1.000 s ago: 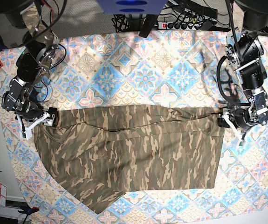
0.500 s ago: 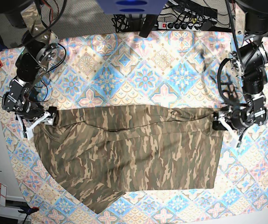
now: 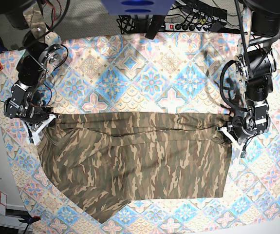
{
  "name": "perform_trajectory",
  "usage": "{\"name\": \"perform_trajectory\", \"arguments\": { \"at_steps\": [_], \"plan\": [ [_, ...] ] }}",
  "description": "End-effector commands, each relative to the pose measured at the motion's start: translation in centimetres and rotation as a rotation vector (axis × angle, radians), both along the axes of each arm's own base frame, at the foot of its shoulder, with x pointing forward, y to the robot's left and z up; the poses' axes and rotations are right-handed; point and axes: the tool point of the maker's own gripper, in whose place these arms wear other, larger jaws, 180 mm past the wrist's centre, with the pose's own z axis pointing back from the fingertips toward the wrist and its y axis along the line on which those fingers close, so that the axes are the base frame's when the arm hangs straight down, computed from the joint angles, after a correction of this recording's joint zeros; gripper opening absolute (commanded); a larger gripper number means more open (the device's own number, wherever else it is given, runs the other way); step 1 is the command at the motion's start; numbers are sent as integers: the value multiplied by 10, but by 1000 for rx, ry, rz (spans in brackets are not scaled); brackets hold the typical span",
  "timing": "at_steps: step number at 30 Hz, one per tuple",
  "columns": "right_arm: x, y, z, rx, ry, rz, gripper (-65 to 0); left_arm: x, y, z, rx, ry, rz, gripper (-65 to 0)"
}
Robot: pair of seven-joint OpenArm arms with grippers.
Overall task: Fold the T-shirt properly
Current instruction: 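Grasp the folded edge again with both grippers, then drag the folded shirt back toward the robot with both grippers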
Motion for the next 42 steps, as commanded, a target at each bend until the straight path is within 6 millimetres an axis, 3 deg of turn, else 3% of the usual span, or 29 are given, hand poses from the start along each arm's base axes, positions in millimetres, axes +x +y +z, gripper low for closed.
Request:
{"name": "perform_trajectory", "arguments": {
  "at_steps": [1,5,7,15,20,24,28,33,35,42],
  "plan": [
    [3,-17,9,-38,-2,-11,-610,-100,-58,-54,-52,344,-219,-650],
    [-20,-21,-4,-52,57,-9,-611,-116,-51,-61,-27,346,-222,-650],
    [-22,-25,-2,-69,64,-9,-611,-125,-36,-61,9,359,-220,-650],
    [-54,-37,-10,-118,151,-5,-611,-133,1,-33,227,317,-287,-650],
    [-79,-37,-22,-119,217,0,-612,-149,11,-20,309,314,-313,-650],
    [-99,-38,-31,-122,255,0,-612,-169,12,-25,317,339,-324,-650],
    [-117,-66,-18,-190,230,-60,-612,-192,17,-32,311,375,-313,-650],
    [-159,-94,-2,-302,296,-91,-612,-215,30,-36,319,417,-288,-650],
    [-170,-99,3,-334,314,-88,-612,-224,39,-36,331,436,-287,-650],
    [-205,-103,-1,-360,396,-75,-612,-258,42,-43,327,496,-297,-650]
  ]
}}
